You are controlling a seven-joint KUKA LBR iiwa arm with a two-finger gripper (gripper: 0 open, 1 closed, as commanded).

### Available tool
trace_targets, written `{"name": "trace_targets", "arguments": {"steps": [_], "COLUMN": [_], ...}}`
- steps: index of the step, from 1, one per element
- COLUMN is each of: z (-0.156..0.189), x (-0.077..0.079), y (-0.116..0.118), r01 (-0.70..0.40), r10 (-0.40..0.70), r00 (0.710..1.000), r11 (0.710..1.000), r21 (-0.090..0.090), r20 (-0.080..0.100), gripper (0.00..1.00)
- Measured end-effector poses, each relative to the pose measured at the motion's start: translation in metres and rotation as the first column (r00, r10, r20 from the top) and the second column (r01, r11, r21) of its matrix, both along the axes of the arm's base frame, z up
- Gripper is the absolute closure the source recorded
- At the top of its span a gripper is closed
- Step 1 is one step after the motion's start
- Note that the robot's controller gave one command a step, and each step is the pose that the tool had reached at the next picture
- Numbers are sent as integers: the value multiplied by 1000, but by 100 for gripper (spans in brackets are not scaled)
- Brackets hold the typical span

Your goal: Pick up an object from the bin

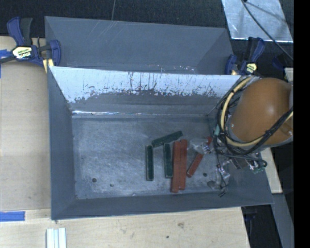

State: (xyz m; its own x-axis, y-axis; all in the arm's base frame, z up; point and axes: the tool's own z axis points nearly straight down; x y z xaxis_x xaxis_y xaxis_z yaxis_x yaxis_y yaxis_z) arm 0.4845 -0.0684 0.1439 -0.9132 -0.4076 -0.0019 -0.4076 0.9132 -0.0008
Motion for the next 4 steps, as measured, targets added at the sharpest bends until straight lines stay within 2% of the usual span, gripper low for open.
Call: {"name": "trace_targets", "arguments": {"steps": [1, 2, 3, 4], "z": [-17, -74, -73, -73], "x": [2, 4, 5, 5], "y": [-2, 3, 10, 10], "r01": [-235, -299, -516, -517], "r10": [235, 299, 516, 517], "r00": [972, 954, 857, 856], "r11": [972, 954, 857, 856], "r21": [0, -1, -5, -4], "r20": [-2, 6, 7, 6], "gripper": [0, 0, 100, 100]}}
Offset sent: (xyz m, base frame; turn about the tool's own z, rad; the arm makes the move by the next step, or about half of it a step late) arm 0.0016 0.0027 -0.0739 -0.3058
